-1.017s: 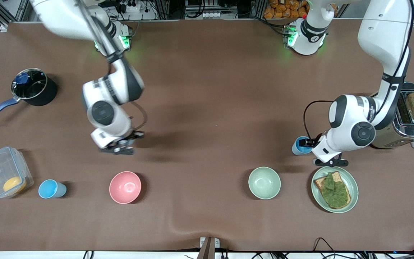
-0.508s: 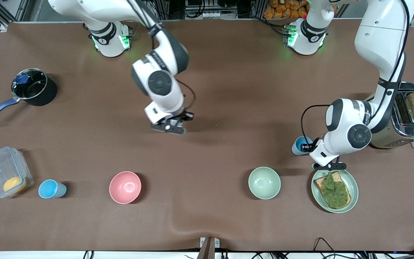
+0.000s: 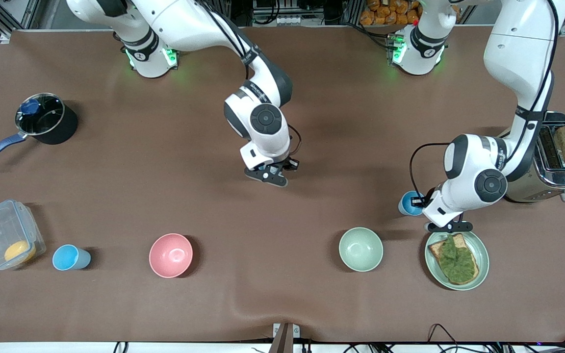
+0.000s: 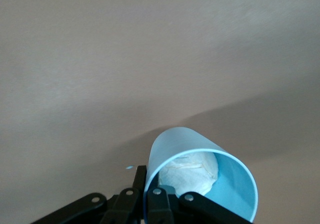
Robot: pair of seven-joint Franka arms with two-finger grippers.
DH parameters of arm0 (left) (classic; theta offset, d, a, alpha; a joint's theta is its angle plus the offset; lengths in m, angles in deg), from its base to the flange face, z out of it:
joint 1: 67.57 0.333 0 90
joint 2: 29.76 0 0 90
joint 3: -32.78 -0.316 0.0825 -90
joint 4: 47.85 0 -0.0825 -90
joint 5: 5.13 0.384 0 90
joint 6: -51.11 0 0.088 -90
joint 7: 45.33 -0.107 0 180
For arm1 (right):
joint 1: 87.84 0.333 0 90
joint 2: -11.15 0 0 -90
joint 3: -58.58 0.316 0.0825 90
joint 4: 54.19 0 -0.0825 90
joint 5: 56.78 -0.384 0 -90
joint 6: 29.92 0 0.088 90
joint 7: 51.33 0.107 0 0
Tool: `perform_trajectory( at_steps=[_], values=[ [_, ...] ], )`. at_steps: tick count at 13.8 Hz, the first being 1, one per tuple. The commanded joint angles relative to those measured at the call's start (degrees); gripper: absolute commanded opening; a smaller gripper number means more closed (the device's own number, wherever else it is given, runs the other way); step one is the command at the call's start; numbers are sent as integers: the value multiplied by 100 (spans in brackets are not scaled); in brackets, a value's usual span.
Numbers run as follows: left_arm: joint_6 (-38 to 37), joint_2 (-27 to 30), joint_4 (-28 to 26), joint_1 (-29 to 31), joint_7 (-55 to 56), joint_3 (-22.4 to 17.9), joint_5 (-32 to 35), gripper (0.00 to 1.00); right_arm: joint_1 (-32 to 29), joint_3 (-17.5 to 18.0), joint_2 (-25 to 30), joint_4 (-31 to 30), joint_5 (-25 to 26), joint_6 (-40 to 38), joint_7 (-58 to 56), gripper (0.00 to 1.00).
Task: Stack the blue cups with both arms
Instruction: 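Carry the held blue cup to the table center with the right gripper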
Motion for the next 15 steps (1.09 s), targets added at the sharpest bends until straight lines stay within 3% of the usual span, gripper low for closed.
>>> perform_trajectory(
  at_steps=[1,4,5,6,7,11,15],
  values=[
    [-25,189,42,9,322,-8,-84,0,270,-73,-236,211,-229,178,127,0],
    [-226,576,-10,106,840,228,-119,0,313,-73,-386,202,-229,276,127,0],
    [-358,725,-28,97,885,238,-232,0,357,-73,-386,202,-212,267,101,19],
    [-498,874,-63,97,903,238,-338,0,375,-91,-386,202,-150,258,75,75],
    [-665,1033,-89,89,929,247,-426,0,375,-126,-343,193,-45,215,66,100],
    [-886,1516,-387,62,1236,492,-567,0,227,-152,-106,657,26,-845,-30,100],
    [-799,1649,-573,53,1798,984,-567,0,-572,-109,490,1046,-79,-2043,-1240,100]
  ],
)
